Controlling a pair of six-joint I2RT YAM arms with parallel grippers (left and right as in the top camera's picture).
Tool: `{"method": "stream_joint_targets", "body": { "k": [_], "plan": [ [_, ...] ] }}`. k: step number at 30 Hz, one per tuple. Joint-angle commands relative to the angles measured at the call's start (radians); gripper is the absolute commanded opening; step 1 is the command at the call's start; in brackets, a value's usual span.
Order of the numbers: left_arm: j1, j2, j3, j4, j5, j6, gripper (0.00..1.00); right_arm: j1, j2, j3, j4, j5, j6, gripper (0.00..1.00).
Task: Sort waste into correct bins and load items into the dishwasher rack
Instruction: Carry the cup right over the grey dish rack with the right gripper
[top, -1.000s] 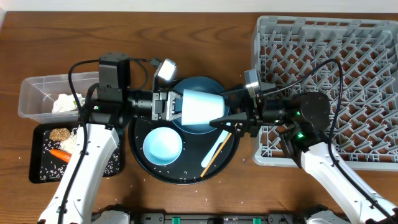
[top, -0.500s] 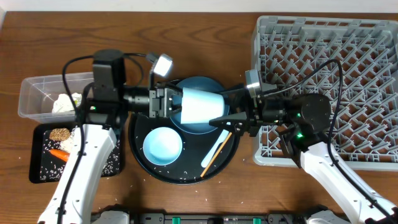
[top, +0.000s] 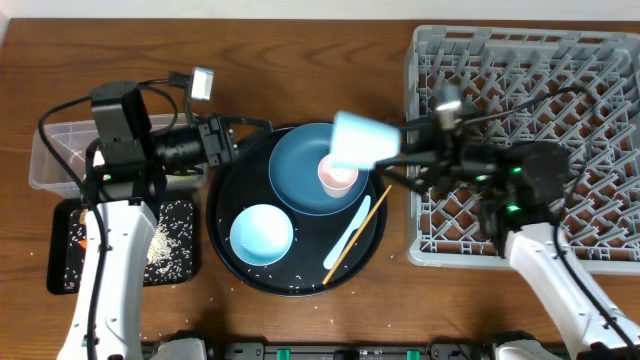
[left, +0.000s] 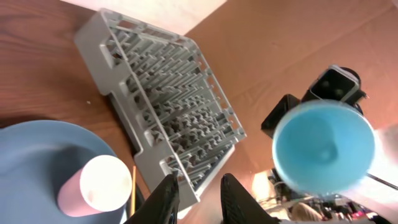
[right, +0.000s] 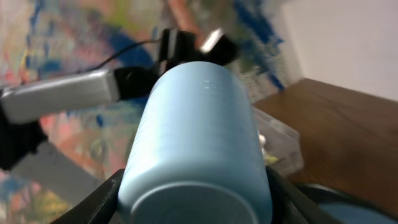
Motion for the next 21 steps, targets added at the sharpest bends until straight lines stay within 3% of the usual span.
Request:
{"method": "stream_joint_targets", "body": {
  "k": [1, 5, 7, 8, 11, 12, 13, 14, 21],
  "plan": [
    [0.005, 0.001, 0.003, -0.002, -0.026, -0.005, 0.25, -0.111, -0.022, 0.014, 0.006, -0.070, 0.156, 0.02],
    [0.005, 0.002, 0.003, -0.008, -0.060, -0.004, 0.26, -0.242, -0.061, 0.018, 0.006, -0.121, 0.238, 0.01],
    [0.005, 0.002, 0.003, -0.009, -0.106, -0.004, 0.47, -0.312, -0.089, 0.022, 0.006, -0.137, 0.285, 0.01],
    [0.005, 0.002, 0.003, -0.009, -0.129, -0.004, 0.53, -0.349, -0.102, 0.026, 0.006, -0.148, 0.309, 0.02],
    [0.005, 0.002, 0.003, -0.008, -0.180, -0.004, 0.59, -0.457, -0.132, 0.047, 0.006, -0.197, 0.370, 0.02],
    [0.005, 0.002, 0.003, -0.008, -0.188, -0.005, 0.66, -0.500, -0.141, 0.058, 0.007, -0.220, 0.399, 0.02],
    [0.005, 0.002, 0.003, -0.008, -0.195, -0.005, 0.88, -0.553, -0.150, 0.072, 0.007, -0.248, 0.438, 0.02],
    [0.005, 0.002, 0.003, -0.008, -0.195, -0.005, 0.98, -0.585, -0.156, 0.083, 0.007, -0.266, 0.463, 0.02],
    [0.005, 0.002, 0.003, -0.008, -0.195, -0.005, 0.98, -0.798, -0.200, 0.114, 0.105, -0.286, 0.760, 0.02]
  ]
}}
